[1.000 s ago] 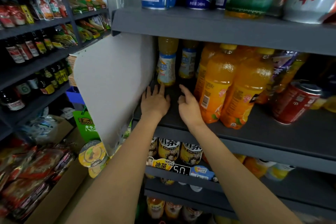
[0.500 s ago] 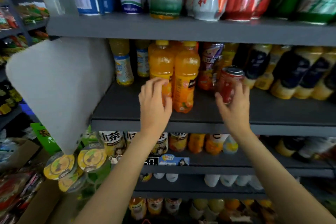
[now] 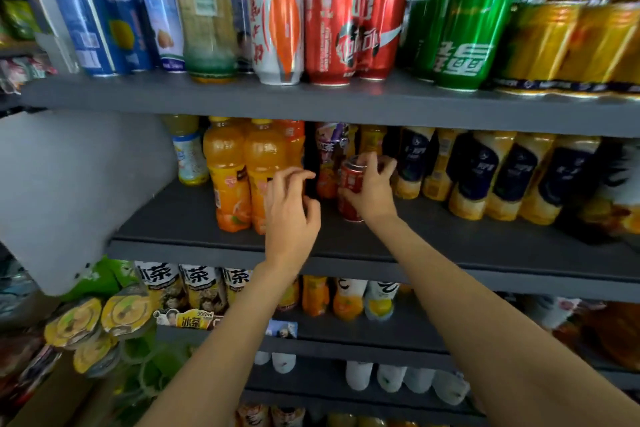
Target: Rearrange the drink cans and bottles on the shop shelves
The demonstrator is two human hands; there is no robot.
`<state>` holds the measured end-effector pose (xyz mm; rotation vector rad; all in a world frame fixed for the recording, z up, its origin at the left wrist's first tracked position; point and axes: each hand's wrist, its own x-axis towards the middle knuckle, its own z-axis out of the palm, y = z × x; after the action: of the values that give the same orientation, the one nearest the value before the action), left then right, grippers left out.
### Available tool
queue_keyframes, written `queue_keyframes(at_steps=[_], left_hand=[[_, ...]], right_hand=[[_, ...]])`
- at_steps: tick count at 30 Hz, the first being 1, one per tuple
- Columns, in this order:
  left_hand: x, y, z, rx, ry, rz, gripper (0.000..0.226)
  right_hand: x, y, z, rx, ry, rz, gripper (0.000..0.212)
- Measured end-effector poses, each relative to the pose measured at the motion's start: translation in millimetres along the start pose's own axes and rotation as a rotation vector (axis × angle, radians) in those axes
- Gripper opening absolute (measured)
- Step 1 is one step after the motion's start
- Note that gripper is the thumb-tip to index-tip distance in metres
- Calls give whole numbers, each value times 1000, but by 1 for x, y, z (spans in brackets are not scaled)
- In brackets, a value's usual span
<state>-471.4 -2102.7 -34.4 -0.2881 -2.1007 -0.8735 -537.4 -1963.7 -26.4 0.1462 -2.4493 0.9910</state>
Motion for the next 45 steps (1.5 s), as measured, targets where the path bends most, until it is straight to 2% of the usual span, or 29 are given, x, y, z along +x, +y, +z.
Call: queue_keyframes(at_steps=[5, 9, 12, 15, 18, 23, 28, 30, 33, 35, 37, 39, 41, 45], left_hand=[[-8, 21, -15, 60, 104, -13, 36], [14, 41, -37, 97, 231, 66, 38], [37, 58, -46, 115, 276, 118, 41], [60, 69, -46, 138, 226, 144, 46], [79, 71, -42, 191, 137, 179, 50], [83, 56, -47, 271, 42, 211, 57], [75, 31, -58, 332, 72, 320, 48], [70, 23, -58, 367, 91, 361, 51], [67, 14, -52, 398, 144, 396, 56], [69, 9, -45, 433, 189, 418, 60], [70, 5, -37, 445, 237, 427, 63], [73, 3, -30, 449, 291, 433, 64], [75, -1, -24, 457, 346, 445, 64], [77, -9, -21, 484, 395, 497, 63]], right_hand=[[-41, 7, -26, 121, 23, -237, 49], [-84, -2, -83, 168, -5, -515, 52], [-78, -37, -136, 263, 111, -641, 49], [-49, -79, -174, 352, 239, -670, 48], [-4, -110, -185, 293, 339, -636, 50], [56, -118, -157, 238, 281, -396, 53], [62, -115, -136, 186, 289, -370, 69], [44, -115, -135, 160, 362, -397, 71], [-15, -93, -116, 183, 572, -595, 38], [-55, -57, -84, 123, 455, -657, 24], [-73, -23, -47, 94, 173, -458, 33], [-63, -3, -16, 175, 9, -160, 56], [-36, 6, 4, 240, -30, 51, 74], [31, 3, 42, 318, -34, 207, 90]])
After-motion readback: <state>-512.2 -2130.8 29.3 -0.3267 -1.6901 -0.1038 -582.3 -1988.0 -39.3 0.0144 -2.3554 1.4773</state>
